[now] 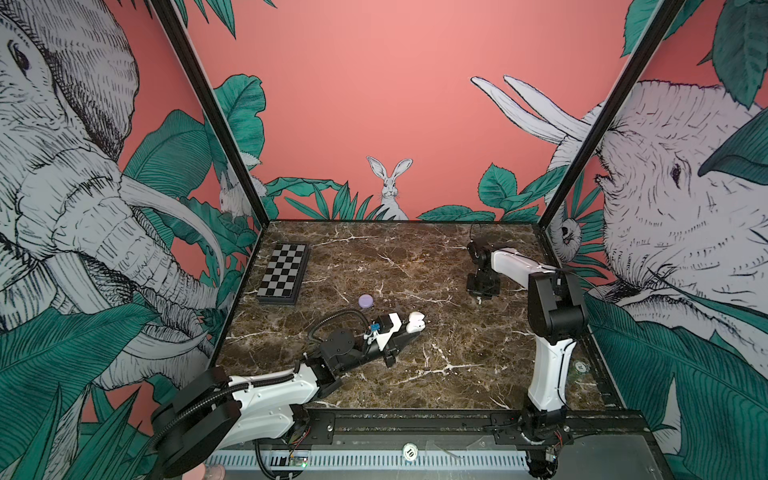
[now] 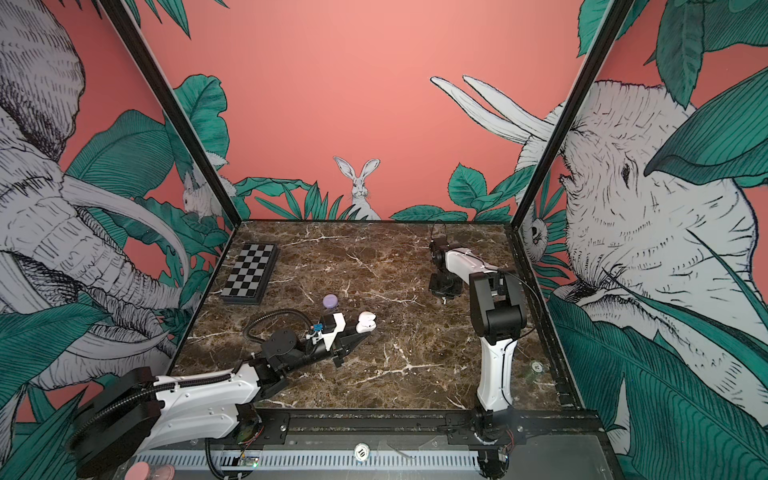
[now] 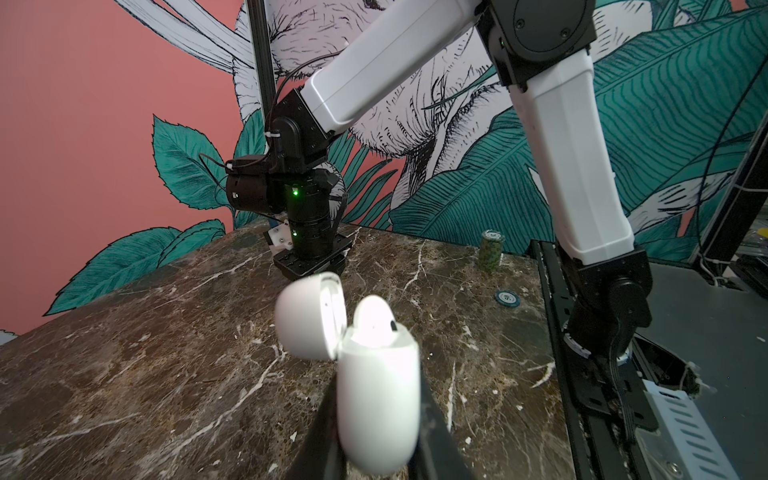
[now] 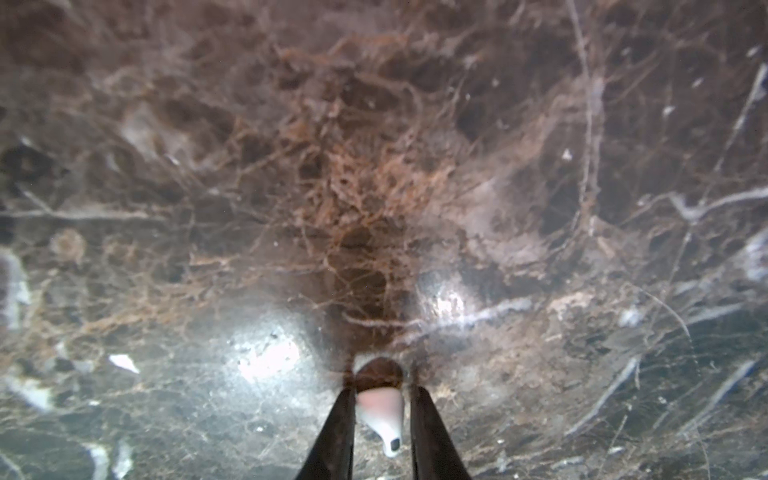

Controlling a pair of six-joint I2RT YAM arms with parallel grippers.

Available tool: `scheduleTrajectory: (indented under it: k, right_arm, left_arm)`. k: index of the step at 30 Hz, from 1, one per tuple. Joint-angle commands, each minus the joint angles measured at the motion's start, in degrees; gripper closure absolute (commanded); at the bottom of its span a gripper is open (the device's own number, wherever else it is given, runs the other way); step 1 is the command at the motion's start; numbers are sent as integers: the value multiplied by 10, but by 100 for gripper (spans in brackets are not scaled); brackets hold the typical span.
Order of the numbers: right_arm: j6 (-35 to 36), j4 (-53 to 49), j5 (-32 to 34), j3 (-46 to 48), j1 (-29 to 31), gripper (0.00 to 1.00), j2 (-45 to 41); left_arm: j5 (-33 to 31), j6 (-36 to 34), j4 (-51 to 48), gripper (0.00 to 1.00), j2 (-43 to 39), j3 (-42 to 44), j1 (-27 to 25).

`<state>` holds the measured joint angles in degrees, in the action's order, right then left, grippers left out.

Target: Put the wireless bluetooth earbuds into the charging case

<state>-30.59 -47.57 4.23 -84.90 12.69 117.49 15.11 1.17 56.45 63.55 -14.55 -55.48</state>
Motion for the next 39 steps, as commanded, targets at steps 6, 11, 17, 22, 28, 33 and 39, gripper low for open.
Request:
scheduleTrajectory:
  k: [6,11,17,22,28,33,39]
  right_arm:
    - [2,6,1,13,-3,82,3]
    - [-3,27,-13,39,-4,87,-21]
    - [-8,45,-28,76,3,90,-75]
    - [-13,43,-24,93,28,91,-121]
    - [-23,59,-21,147,78,91,-204]
    - [-39,61,-15,174,115,91,-275]
    - [-62,67,-5,192,176,91,-374]
  left_arm:
    - [-3,-11,0,100,-13,-12,-3]
    - [-4,-10,0,100,-10,-13,-3]
    - [-5,-7,-3,100,-7,-16,-3]
    - [-17,-10,-4,100,-4,-16,-3]
    - [-24,-10,-5,100,7,-20,-3]
    - [-30,-7,-5,100,8,-19,-3]
    - [-38,-1,0,100,21,-24,-3]
